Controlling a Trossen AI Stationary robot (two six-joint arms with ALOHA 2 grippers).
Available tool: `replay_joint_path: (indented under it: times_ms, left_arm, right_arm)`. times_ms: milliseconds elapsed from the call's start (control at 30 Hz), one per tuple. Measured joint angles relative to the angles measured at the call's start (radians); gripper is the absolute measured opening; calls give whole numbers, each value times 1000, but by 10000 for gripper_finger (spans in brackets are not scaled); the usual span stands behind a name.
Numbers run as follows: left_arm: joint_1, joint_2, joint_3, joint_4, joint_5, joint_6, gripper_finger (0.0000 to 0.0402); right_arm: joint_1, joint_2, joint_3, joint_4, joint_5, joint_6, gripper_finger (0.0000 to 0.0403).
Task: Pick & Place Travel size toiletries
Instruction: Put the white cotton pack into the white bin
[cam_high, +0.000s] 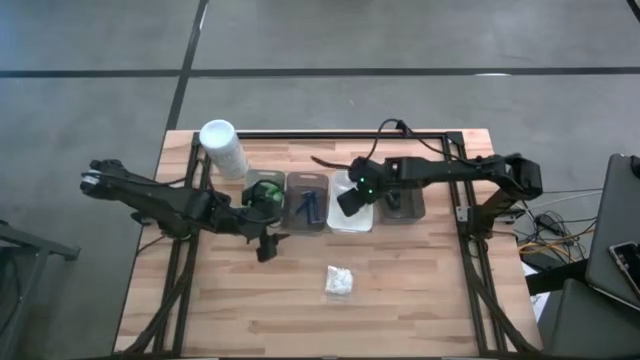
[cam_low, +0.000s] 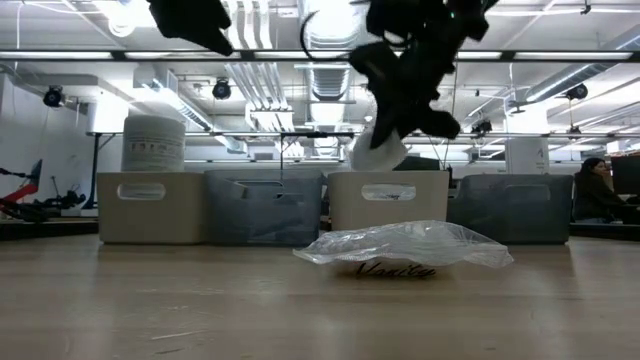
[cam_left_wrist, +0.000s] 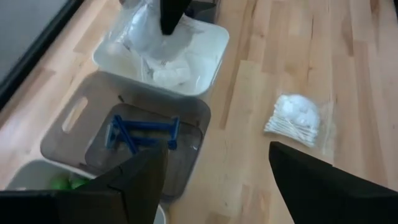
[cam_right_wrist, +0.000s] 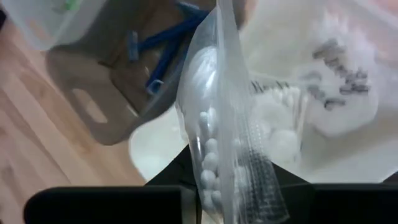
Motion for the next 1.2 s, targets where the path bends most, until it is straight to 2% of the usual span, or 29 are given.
replay_joint_path:
  times_ms: [167,333,533,667,900,1033,1200]
  left_arm:
    - [0,-46,-55,-4,16,-41,284]
    - [3,-87,-118,2,17,-56,284]
    - [6,-109,-138,31,39,-52,284]
    - [7,-111,-137,62,44,-34,284]
    - [7,-111,-141,66,43,-34,284]
    - [7,-111,-142,101,45,-17,284]
    - [7,-109,-145,161,93,47,284]
  right_arm:
    - [-69,0,-69,63,-146,48,49]
    - [-95,0,-98,70,-149,108,99]
    - [-92,0,-64,56,-116,119,180]
    - [-84,0,9,-99,-4,98,216]
    - [-59,0,143,-352,129,41,238]
    - [4,0,182,-386,131,46,244]
    - [146,0,178,-385,124,182,240]
